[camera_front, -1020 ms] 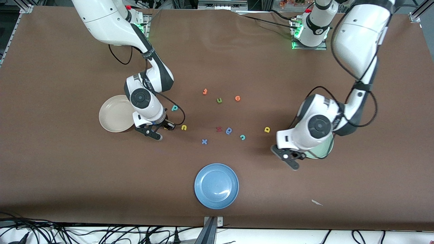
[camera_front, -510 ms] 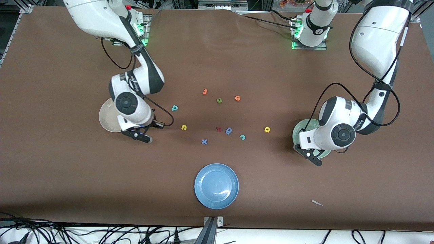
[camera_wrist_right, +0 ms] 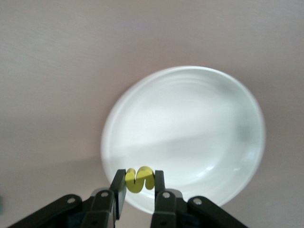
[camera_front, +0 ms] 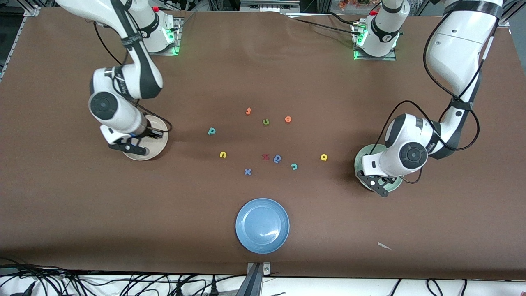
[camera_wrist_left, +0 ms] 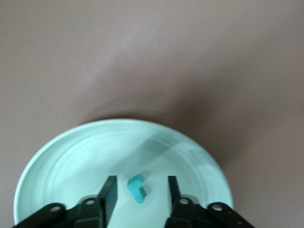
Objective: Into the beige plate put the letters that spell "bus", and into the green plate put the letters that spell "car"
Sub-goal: 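Drop the s on the beige plate while the left gripper drops r on green, then reach the right gripper to teal d while the left gripper grasps yellow a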
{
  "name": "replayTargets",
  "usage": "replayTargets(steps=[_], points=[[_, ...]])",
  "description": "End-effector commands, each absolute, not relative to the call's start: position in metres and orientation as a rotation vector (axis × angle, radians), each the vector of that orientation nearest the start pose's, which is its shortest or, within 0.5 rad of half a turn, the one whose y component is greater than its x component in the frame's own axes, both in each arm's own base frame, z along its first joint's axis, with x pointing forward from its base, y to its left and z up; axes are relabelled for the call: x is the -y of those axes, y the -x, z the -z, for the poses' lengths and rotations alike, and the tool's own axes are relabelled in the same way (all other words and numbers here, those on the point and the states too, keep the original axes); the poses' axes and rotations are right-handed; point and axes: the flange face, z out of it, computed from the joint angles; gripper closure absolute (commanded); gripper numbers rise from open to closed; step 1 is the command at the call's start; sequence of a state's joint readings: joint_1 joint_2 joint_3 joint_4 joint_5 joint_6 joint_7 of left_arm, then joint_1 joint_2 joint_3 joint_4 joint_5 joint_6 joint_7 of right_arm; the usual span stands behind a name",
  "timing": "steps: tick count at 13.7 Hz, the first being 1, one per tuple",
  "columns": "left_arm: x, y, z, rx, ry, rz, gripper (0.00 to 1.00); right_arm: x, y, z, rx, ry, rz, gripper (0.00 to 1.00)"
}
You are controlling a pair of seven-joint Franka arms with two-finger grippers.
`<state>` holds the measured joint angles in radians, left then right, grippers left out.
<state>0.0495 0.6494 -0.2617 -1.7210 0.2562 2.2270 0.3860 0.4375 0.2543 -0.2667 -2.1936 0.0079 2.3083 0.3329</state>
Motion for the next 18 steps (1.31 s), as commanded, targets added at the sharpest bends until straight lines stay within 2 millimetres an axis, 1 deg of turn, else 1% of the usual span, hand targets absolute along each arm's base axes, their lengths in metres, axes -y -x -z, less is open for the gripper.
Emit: replayTargets(steps=[1,2,3,4,5,6,7,8,10,12,13,15,18], points=[[0.153,-0.639,-0.253,-1.203,2.816,-0.143,0.0,-0.057,-0.514,-0.251,-0.167,3.206,-0.117,0.65],[0.177,-0.632,-0.258,-1.265,2.794,-0.168,0.0,-0.056,-0.515,-0.248,-0.181,3.208,-0.118,0.32],[0.2,-0.626,-0.261,-1.321,2.779,-0.159,0.0,-0.057,-0.515,-0.249,-0.195,3.206,-0.115,0.11],[0.225,-0.618,-0.261,-1.374,2.762,-0.156,0.0,-0.059,-0.517,-0.251,-0.203,3.198,-0.112,0.02],[0.243,-0.612,-0.257,-1.396,2.755,-0.159,0.0,-0.064,-0.517,-0.251,-0.2,3.191,-0.111,0.01],[0.255,-0.606,-0.25,-1.407,2.764,-0.171,0.0,-0.071,-0.519,-0.255,-0.218,3.181,-0.1,0.01],[0.26,-0.604,-0.245,-1.407,2.768,-0.173,0.0,-0.088,-0.519,-0.255,-0.289,3.151,-0.098,0.01],[0.259,-0.602,-0.233,-1.385,2.785,-0.18,0.0,-0.107,-0.522,-0.255,-0.376,3.117,-0.094,0.01],[0.263,-0.597,-0.211,-1.399,2.799,-0.155,0.0,-0.145,-0.527,-0.248,-0.514,3.077,-0.099,0.02],[0.262,-0.595,-0.198,-1.372,2.823,-0.158,0.0,-0.186,-0.52,-0.242,-0.625,3.044,-0.092,0.01],[0.265,-0.593,-0.194,-1.365,2.829,-0.158,0.0,-0.203,-0.515,-0.24,-0.661,3.03,-0.085,0.01],[0.267,-0.585,-0.179,-1.322,2.864,-0.136,0.0,-0.229,-0.508,-0.226,-0.71,3.011,-0.065,0.01],[0.274,-0.577,-0.17,-1.312,2.883,-0.089,0.01,-0.262,-0.5,-0.208,-0.826,2.985,-0.051,0.02]])
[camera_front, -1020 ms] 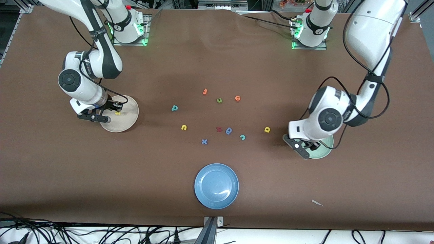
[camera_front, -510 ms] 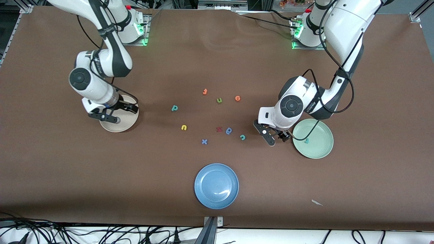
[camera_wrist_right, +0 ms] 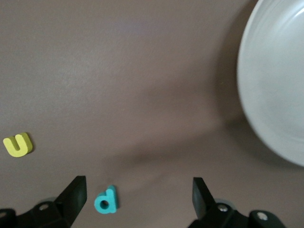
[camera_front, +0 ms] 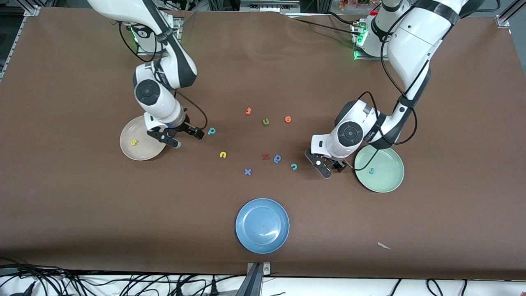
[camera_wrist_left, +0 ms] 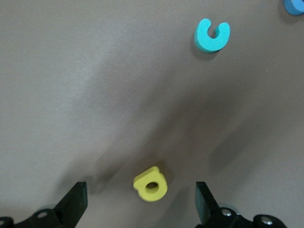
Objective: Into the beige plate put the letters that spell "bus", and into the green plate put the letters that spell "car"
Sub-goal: 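Reach the right gripper to teal d while the left gripper grasps yellow a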
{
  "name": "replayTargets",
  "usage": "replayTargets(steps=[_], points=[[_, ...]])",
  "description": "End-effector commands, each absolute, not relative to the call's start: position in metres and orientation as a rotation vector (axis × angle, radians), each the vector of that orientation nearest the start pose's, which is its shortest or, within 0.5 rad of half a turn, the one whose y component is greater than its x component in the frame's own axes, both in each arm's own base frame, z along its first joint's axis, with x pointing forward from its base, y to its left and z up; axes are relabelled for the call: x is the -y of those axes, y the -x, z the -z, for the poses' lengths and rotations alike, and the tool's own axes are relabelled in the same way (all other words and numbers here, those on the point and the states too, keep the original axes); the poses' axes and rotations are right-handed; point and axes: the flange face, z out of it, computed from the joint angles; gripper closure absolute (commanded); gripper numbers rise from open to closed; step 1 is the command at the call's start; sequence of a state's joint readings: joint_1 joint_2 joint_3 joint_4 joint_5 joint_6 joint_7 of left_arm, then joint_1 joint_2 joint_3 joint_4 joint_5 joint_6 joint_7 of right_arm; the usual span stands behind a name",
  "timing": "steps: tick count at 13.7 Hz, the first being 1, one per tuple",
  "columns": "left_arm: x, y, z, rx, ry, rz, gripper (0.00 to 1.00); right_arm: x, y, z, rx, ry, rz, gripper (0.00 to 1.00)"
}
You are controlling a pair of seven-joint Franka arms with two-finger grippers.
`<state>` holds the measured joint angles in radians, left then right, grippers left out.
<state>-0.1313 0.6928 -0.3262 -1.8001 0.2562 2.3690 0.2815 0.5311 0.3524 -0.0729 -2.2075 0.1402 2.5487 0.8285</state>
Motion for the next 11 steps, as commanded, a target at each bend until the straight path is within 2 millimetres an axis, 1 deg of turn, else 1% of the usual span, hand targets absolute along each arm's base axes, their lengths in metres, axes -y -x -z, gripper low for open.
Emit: replayTargets(steps=[1,2,3,4,5,7,8,10,11], points=[[0.274,-0.575,-0.167,-1.306,2.886,-0.096,0.05,-0.276,-0.496,-0.205,-0.855,2.979,-0.052,0.02],[0.274,-0.575,-0.166,-1.311,2.879,-0.097,0.21,-0.291,-0.494,-0.202,-0.875,2.974,-0.051,0.02],[0.277,-0.574,-0.167,-1.317,2.875,-0.094,0.4,-0.297,-0.497,-0.199,-0.888,2.97,-0.047,0.02],[0.277,-0.574,-0.167,-1.322,2.871,-0.094,0.48,-0.299,-0.5,-0.194,-0.89,2.972,-0.048,0.02],[0.277,-0.574,-0.167,-1.32,2.872,-0.094,0.52,-0.302,-0.503,-0.189,-0.89,2.973,-0.047,0.03],[0.277,-0.573,-0.166,-1.319,2.872,-0.098,0.71,-0.306,-0.502,-0.185,-0.876,2.977,-0.041,0.05],[0.276,-0.574,-0.167,-1.317,2.872,-0.098,0.75,-0.306,-0.502,-0.181,-0.876,2.975,-0.034,0.07],[0.276,-0.574,-0.169,-1.318,2.869,-0.101,0.76,-0.306,-0.501,-0.179,-0.874,2.974,-0.029,0.1],[0.276,-0.576,-0.173,-1.319,2.867,-0.094,0.76,-0.307,-0.498,-0.176,-0.869,2.978,-0.033,0.11]])
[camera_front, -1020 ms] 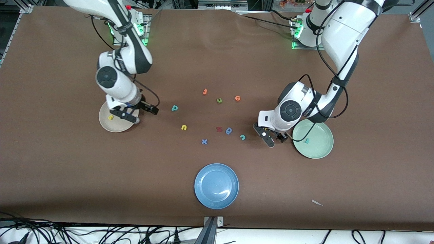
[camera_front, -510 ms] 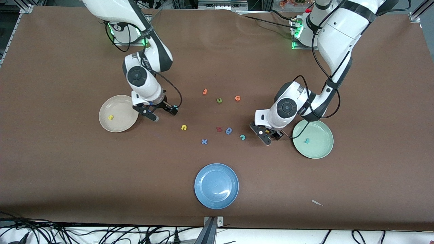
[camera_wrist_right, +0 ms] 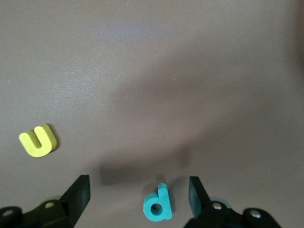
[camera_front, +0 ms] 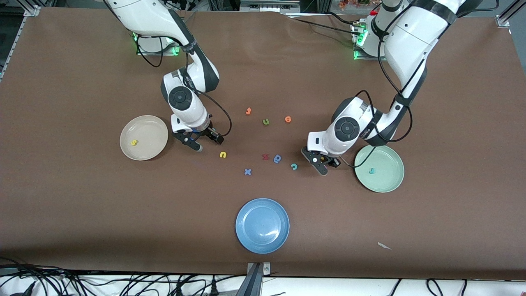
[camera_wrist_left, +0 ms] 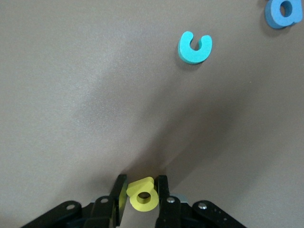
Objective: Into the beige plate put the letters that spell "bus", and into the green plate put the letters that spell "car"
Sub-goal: 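Reach the right gripper to teal d while the left gripper grasps yellow a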
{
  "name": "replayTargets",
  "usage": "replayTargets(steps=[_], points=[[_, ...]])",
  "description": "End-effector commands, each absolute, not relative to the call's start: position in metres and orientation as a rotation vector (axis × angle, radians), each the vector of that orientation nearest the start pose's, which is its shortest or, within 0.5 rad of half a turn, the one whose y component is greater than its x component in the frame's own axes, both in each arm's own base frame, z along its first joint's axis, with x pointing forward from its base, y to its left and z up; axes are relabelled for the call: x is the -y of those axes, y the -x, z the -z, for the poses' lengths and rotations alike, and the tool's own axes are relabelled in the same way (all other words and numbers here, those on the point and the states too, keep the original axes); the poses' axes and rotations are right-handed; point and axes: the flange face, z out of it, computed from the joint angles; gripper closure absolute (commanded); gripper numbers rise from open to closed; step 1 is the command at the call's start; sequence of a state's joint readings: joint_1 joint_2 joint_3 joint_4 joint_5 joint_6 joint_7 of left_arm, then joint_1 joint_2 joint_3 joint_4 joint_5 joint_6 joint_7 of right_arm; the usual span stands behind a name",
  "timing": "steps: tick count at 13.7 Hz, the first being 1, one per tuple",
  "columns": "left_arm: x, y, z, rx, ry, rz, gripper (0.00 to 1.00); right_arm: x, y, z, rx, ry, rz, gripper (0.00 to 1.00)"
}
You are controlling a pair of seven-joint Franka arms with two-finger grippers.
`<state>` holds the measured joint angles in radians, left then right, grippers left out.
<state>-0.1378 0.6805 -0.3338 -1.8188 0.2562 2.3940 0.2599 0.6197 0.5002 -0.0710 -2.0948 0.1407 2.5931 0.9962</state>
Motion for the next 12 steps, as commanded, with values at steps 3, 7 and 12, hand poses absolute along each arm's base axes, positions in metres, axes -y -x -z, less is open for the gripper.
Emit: replayTargets(steps=[3,7,12], points=[[0.268,-0.585,-0.196,-1.297,2.856,-0.085,0.76,-0.304,-0.49,-0.172,-0.869,2.985,-0.039,0.15],[0.227,-0.605,-0.246,-1.22,2.831,-0.145,0.75,-0.304,-0.487,-0.172,-0.863,2.984,-0.04,0.23],[0.111,-0.633,-0.239,-1.214,2.855,-0.178,0.74,-0.305,-0.48,-0.176,-0.85,2.99,-0.055,0.31]])
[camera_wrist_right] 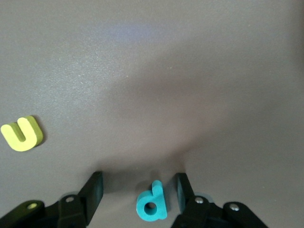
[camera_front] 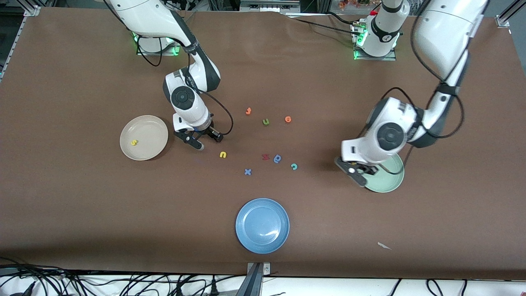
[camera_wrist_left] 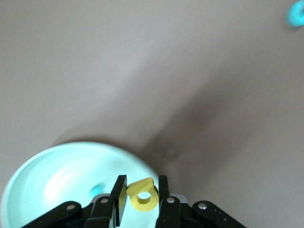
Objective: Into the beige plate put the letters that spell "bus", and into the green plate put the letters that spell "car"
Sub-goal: 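Grasp the teal d with the right gripper while the left gripper lowers a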
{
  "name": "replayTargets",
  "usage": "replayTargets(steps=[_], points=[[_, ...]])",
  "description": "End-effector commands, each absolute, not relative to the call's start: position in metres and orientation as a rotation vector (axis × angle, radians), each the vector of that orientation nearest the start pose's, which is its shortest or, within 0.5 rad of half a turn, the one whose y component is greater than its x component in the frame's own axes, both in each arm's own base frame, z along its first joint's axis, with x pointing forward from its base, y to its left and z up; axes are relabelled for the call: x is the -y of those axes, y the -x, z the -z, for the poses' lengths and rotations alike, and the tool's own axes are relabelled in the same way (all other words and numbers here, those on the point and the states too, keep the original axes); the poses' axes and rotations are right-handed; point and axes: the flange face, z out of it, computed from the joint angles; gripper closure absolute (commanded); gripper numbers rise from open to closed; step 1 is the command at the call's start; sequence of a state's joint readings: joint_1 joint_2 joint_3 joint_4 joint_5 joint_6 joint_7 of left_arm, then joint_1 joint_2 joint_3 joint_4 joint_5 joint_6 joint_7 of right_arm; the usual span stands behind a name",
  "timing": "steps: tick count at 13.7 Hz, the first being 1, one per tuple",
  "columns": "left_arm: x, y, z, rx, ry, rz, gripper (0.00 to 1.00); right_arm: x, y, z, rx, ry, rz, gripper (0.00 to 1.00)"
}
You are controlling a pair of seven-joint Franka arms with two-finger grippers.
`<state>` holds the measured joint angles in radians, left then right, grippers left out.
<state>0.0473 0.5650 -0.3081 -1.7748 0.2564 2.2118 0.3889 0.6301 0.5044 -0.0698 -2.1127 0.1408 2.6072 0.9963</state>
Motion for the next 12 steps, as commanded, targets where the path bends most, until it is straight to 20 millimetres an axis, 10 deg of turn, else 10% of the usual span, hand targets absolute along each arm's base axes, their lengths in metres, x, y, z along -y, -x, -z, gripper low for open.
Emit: replayTargets(steps=[1,4,7,12], points=[[0.103,-0.631,-0.233,-1.202,2.864,-0.199,0.7,-0.307,-0.477,-0.177,-0.846,2.99,-0.058,0.32],[0.075,-0.626,-0.212,-1.154,2.901,-0.242,0.01,-0.306,-0.473,-0.179,-0.843,2.992,-0.064,0.33],[0.096,-0.628,-0.231,-1.184,2.889,-0.209,0.0,-0.306,-0.472,-0.178,-0.834,2.995,-0.066,0.43],[0.194,-0.633,-0.279,-1.299,2.876,-0.081,0.0,-0.305,-0.47,-0.177,-0.817,3.003,-0.071,0.68]])
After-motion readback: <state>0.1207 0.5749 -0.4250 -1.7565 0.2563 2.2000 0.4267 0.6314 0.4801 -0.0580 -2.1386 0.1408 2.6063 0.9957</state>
